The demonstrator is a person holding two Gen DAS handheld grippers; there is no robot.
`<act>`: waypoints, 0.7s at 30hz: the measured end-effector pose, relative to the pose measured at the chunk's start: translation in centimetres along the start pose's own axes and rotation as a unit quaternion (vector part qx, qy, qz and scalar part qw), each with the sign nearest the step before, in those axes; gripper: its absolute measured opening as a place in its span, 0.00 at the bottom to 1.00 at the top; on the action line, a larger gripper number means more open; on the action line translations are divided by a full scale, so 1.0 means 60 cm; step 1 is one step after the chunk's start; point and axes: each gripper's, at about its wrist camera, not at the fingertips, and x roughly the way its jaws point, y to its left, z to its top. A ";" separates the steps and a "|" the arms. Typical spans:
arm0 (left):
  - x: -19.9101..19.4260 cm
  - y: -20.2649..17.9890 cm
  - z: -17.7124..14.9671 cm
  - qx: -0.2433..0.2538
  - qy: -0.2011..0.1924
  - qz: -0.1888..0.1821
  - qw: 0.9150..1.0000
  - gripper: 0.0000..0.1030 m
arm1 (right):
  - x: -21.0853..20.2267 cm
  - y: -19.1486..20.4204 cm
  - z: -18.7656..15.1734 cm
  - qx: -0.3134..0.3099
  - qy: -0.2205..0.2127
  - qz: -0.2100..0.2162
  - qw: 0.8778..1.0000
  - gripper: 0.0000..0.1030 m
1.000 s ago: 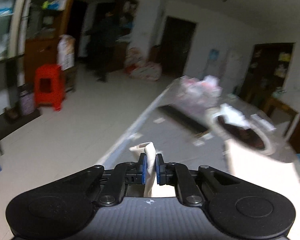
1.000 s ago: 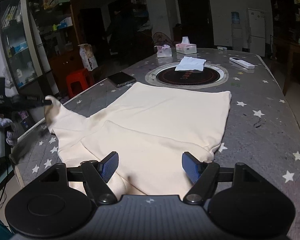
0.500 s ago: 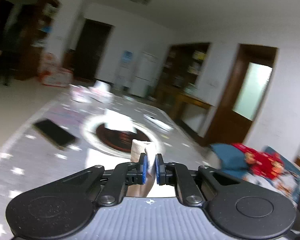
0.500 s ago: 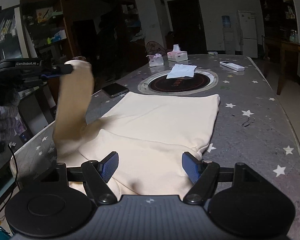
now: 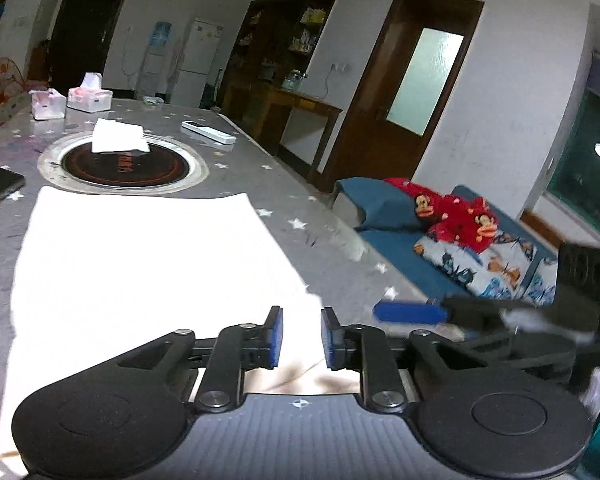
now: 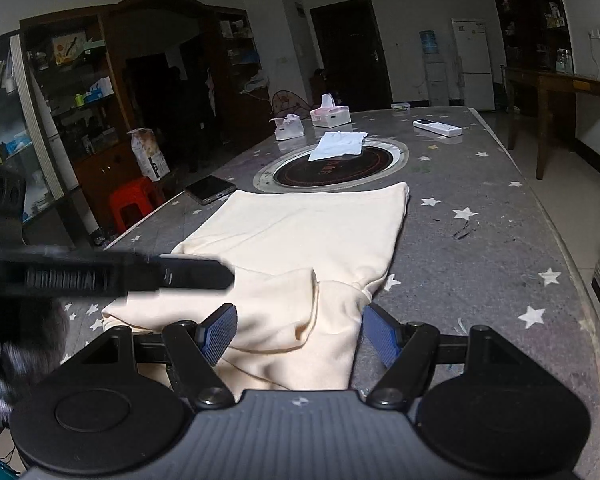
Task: Fold clothes
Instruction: 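Grasp the sweatshirt side with the left gripper and fold it toward the center, then open the left gripper on the folded side and withdraw it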
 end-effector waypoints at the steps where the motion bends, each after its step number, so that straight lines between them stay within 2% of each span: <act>1: -0.011 0.009 -0.005 0.001 -0.002 0.014 1.000 0.28 | 0.001 0.000 0.000 0.000 0.001 0.000 1.000 0.69; 2: -0.022 0.018 -0.010 0.003 -0.004 0.027 1.000 0.34 | 0.002 0.001 0.001 -0.001 0.002 0.001 1.000 0.69; 5: -0.055 0.046 -0.025 0.007 -0.010 0.068 0.998 0.39 | 0.013 0.005 0.002 -0.005 0.010 0.008 1.000 0.66; 12: -0.123 0.106 -0.066 0.021 -0.002 0.153 0.988 0.43 | 0.057 0.024 0.013 -0.022 0.033 0.026 0.999 0.53; 16: -0.129 0.125 -0.078 0.030 0.013 0.161 0.986 0.43 | 0.083 0.021 0.016 -0.019 0.052 0.010 0.998 0.48; 21: -0.120 0.134 -0.087 0.040 0.020 0.162 0.986 0.41 | 0.089 0.014 0.005 -0.007 0.072 -0.003 0.997 0.26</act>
